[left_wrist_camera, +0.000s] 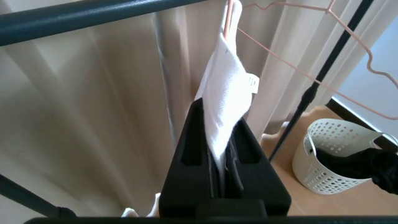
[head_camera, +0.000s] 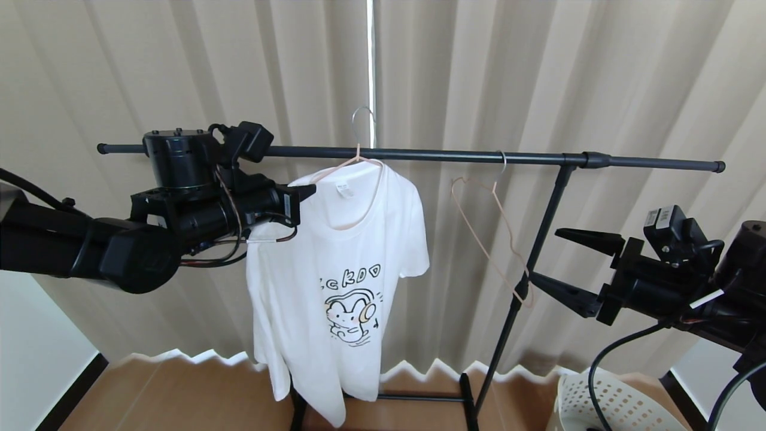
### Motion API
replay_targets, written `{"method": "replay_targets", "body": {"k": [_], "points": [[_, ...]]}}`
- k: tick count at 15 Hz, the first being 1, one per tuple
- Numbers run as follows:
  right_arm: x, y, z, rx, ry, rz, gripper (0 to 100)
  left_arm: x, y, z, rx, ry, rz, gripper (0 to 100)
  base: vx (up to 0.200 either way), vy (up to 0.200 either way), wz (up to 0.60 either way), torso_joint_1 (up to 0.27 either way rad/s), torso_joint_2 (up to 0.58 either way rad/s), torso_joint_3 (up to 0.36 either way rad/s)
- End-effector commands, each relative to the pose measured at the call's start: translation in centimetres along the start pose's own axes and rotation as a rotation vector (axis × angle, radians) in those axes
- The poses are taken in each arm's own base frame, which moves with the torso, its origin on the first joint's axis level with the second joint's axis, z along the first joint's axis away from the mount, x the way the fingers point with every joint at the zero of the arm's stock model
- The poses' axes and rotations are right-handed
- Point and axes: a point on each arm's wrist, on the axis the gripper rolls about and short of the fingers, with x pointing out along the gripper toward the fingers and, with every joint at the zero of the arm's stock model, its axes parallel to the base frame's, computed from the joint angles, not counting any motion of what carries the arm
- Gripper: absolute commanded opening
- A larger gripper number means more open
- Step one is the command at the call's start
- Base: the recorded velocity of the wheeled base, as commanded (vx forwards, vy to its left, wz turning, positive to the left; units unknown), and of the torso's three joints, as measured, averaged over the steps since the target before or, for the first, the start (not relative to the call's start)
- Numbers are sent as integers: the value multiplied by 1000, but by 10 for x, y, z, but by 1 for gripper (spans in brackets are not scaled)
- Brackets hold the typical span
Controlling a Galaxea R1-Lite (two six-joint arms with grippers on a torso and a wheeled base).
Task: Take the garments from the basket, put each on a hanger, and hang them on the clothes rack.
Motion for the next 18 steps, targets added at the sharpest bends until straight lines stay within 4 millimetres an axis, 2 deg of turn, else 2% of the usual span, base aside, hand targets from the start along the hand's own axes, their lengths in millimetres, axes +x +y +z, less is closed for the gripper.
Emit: {"method": "replay_targets", "body": {"k": [1,10,18], "points": [[0,0,0,0,0,1,100,10,2,-5,-4,9,-2,0,0,0,0,0,0,0],[0,0,0,1,1,0,100,28,5,-11,-14,14,21,0,0,0,0,0,0,0],[1,-1,-2,4,7,1,100,45,8,-30,-24,53,38,0,0,0,0,0,0,0]]}}
